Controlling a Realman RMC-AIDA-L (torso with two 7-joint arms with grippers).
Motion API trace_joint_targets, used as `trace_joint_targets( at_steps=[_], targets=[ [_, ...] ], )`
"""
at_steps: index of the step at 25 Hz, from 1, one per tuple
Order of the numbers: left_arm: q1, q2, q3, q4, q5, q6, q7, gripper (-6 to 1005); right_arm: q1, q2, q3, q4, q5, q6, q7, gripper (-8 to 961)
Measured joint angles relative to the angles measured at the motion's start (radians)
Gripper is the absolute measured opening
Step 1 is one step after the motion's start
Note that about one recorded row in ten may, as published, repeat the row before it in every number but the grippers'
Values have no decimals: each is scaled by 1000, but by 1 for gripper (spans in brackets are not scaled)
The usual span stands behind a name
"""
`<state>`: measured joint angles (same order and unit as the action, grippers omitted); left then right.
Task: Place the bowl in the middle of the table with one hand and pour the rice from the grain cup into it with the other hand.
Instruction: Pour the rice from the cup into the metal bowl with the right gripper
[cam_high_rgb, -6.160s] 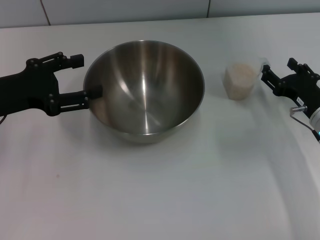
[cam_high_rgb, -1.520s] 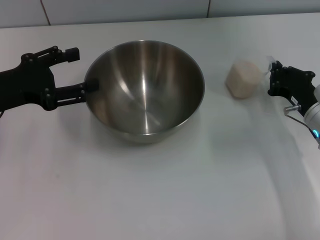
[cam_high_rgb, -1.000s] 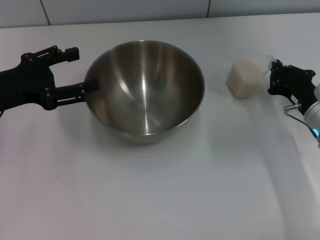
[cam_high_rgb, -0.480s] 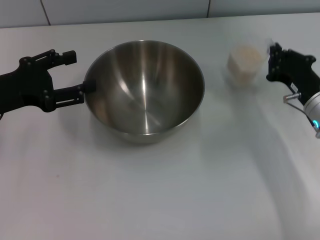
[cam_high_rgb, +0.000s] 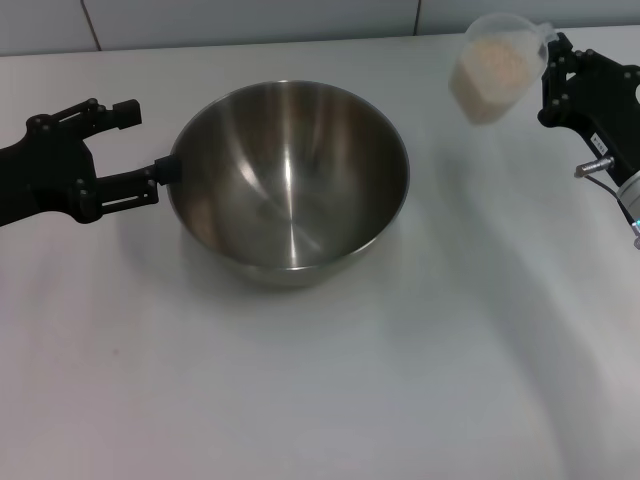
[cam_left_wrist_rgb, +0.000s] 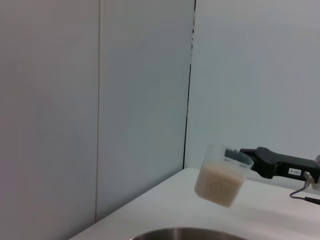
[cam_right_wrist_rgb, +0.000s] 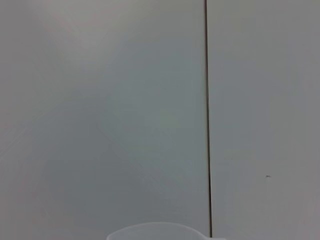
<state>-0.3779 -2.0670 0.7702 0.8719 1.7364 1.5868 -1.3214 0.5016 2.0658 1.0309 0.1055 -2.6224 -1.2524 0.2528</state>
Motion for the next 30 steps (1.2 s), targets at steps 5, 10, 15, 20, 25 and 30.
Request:
trace_joint_targets(
  at_steps=[5, 10, 15, 20, 25, 30],
  targets=[
    [4, 1, 0, -1, -8, 0, 0, 842, 0, 3, 2, 4, -1, -10, 0, 3],
    [5, 1, 0, -1, -17, -1, 1, 842, 1, 4, -3, 7, -1, -13, 0, 2],
    [8, 1, 0, -1, -18, 0, 1, 843, 1, 6, -4, 8, -1, -8, 0, 2],
    [10, 0, -1, -1, -19, 0, 1, 843, 2, 7, -2, 7, -1, -8, 0, 2],
    [14, -1, -11, -1, -23, -2, 1, 843, 23, 6, -4, 13, -2, -7, 0, 3],
    [19, -1, -11, -1, -31, 3, 1, 842, 73, 3, -30, 22, -57, 16, 0, 3]
  ],
)
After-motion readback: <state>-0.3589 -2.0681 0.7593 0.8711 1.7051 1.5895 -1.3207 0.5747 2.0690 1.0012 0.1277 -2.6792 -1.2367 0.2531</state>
